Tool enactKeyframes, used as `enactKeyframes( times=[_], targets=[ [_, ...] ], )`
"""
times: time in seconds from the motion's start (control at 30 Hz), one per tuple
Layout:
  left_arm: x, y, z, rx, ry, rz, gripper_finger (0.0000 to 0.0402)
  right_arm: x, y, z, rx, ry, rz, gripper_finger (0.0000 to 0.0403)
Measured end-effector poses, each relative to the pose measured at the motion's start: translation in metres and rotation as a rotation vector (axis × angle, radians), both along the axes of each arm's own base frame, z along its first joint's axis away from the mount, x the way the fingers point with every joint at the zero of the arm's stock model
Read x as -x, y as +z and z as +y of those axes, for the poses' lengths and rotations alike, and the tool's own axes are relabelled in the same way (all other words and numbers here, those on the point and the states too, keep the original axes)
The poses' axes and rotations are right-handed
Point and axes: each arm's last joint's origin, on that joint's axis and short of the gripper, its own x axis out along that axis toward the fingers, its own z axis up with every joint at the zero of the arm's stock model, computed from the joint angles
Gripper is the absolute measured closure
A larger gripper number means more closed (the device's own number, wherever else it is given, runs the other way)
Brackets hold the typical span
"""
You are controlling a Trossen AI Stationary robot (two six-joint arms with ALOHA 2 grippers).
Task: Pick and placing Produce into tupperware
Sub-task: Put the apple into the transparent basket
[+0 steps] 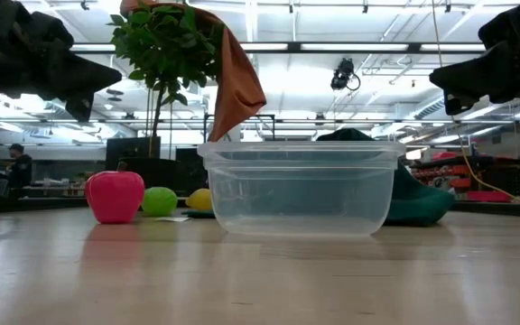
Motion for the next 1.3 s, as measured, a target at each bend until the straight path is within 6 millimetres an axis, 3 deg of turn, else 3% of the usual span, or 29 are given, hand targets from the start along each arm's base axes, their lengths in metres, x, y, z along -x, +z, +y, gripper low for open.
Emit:
enactKeyframes(
  times=[0.4,0.5,0.6,0.8,0.93,1.1,1.3],
  targets=[
    [0.000,0.000,0.000,0.374,-0.019,-0.042,0.0384,0.000,0.000,0.000,0.000,0.000,-0.001,0.0402],
    [0.000,0.000,0.000,0.387,-0.013,-0.046,0.0385,0.000,0.000,0.000,0.000,0.000,-0.001,0.0402],
    [0.000,0.000,0.000,0.305,-0.005,-0.036,0.0391,0.000,0.000,0.000,-0.001,0.001,-0.004,0.0402],
    [0.001,0.001,0.003,-0.062,0.107,0.003,0.0393,0.000,0.003,0.000,-0.002,0.001,-0.035,0.0402],
    [0.001,0.001,0.005,-0.191,0.190,0.031,0.0380,0.000,0.008,0.000,-0.087,0.006,-0.075,0.0402],
    [0.001,0.001,0.005,-0.286,0.203,0.056,0.0374,0.001,0.008,0.000,-0.239,0.016,-0.071,0.0402],
    [0.001,0.002,0.006,-0.274,0.222,0.046,0.0390,0.001,0.010,-0.001,-0.347,0.005,-0.085,0.0402]
  ],
)
